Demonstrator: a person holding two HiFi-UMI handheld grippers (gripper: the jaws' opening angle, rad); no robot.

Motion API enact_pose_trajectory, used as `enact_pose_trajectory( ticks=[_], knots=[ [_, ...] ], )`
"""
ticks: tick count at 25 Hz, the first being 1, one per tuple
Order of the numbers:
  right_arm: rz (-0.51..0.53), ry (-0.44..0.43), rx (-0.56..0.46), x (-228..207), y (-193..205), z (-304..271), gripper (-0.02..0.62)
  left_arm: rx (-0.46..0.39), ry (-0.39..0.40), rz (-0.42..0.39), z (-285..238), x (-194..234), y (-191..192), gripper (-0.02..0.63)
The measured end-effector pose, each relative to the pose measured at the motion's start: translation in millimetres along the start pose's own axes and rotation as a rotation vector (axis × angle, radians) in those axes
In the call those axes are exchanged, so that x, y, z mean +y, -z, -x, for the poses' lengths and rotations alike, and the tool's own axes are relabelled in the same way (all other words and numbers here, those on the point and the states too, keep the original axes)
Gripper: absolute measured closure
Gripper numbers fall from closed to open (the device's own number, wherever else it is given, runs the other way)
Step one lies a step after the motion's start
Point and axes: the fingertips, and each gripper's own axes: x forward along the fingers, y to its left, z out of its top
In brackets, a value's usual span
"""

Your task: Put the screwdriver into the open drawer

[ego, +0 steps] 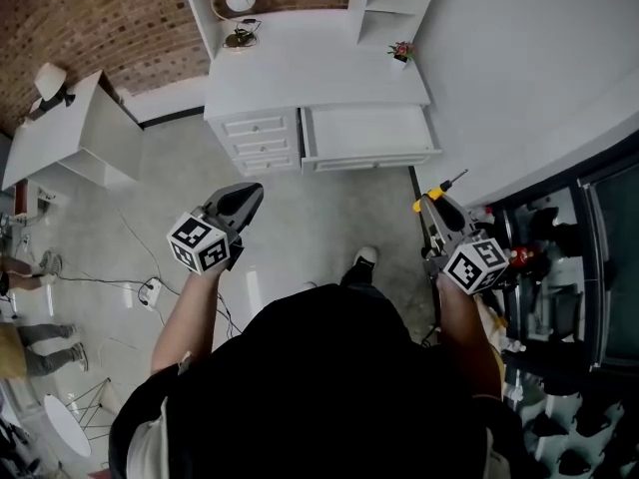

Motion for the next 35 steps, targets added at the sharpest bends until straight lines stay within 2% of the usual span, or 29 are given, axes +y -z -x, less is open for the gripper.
enact_pose_trajectory(
  ticks=[11,18,26,35],
  knots=[
    [0.005,-0.024,0.003,-34.4,-4.1,-21.9,0.511,0.015,-0.031,-0.038,-30.3,4.4,-11.1,0.589],
    [-0.033,-0.042,0.0,-90.4,-10.9,-42.5,0.511,0.055,-0.071,-0.055,-82.3,11.2,-22.5,0.589],
    [-0.044,-0.077,0.012,-144.4,-24.9,-74.4,0.511,0.04,-0.128,-0.047,-133.4,28.1,-39.8,0.589],
    [-0.043,-0.1,0.022,-211.1,-49.5,-115.4,0.511,0.055,-0.156,-0.037,-197.9,49.0,-47.0,0.589]
  ],
)
